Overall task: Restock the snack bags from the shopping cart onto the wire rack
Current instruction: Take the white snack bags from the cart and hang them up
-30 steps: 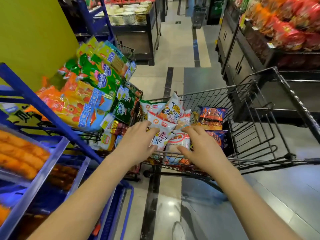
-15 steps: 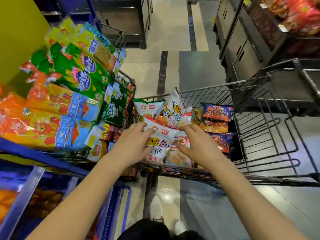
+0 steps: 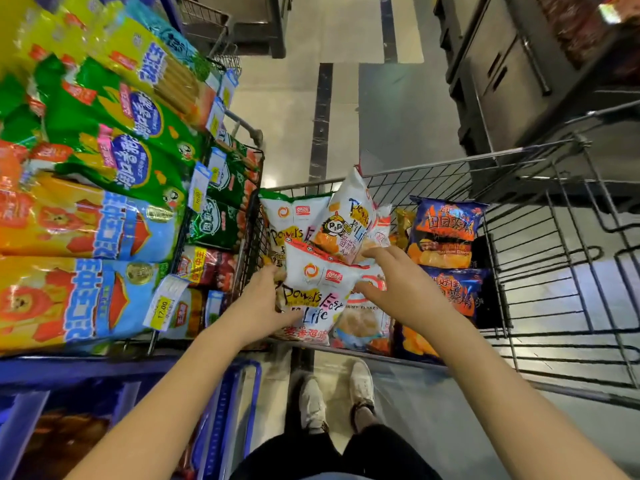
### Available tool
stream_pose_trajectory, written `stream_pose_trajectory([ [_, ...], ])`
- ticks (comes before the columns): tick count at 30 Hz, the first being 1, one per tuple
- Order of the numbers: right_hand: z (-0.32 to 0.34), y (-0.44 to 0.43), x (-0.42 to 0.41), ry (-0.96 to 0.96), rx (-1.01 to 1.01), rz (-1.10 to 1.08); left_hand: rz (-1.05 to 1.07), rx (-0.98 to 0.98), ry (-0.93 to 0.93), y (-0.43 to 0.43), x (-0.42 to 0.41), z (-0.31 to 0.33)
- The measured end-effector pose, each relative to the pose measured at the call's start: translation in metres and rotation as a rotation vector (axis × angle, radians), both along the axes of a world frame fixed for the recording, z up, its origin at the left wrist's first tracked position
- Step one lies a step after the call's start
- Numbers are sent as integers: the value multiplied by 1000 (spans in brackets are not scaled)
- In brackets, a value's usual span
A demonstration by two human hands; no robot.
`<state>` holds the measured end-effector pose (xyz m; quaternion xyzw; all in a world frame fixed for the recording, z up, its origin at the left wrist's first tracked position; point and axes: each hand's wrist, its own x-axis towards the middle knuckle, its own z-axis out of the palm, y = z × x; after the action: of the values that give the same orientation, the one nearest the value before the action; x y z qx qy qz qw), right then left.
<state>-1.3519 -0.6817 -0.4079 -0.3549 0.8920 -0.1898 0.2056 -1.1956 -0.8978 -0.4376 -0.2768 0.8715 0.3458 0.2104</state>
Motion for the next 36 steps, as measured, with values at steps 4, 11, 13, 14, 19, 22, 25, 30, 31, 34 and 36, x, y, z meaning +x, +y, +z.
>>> stream_pose_trajectory([
  [4, -14, -1, -20, -54, -22, 3, 90, 124, -43, -1, -15, -26],
  [11, -38, 0, -52, -142, 14, -27, 94, 256, 16, -5, -22, -59],
  [13, -43, 1, -58, -154, 15, -30, 98, 275, 29, -5, -22, -65],
  [14, -46, 1, -61, -157, 13, -30, 114, 292, 35, -6, -21, -68],
  [19, -53, -1, -69, -195, 3, -46, 206, 327, 41, -15, -17, -76],
  [22, -52, -1, -74, -239, -24, -63, 265, 341, 54, -16, -22, -61],
  [25, -53, -2, -81, -274, -50, -100, 314, 335, 73, -16, -31, -45],
  [30, -70, -10, -100, -432, -90, -278, 347, 334, 158, -20, -49, -20],
  [31, -77, -12, -105, -481, -89, -329, 369, 341, 170, -21, -52, -16],
  [34, -99, -22, -120, -611, -112, -450, 438, 363, 207, -27, -60, -8],
  [36, -116, -31, -128, -723, -153, -538, 456, 388, 233, -29, -65, -6],
])
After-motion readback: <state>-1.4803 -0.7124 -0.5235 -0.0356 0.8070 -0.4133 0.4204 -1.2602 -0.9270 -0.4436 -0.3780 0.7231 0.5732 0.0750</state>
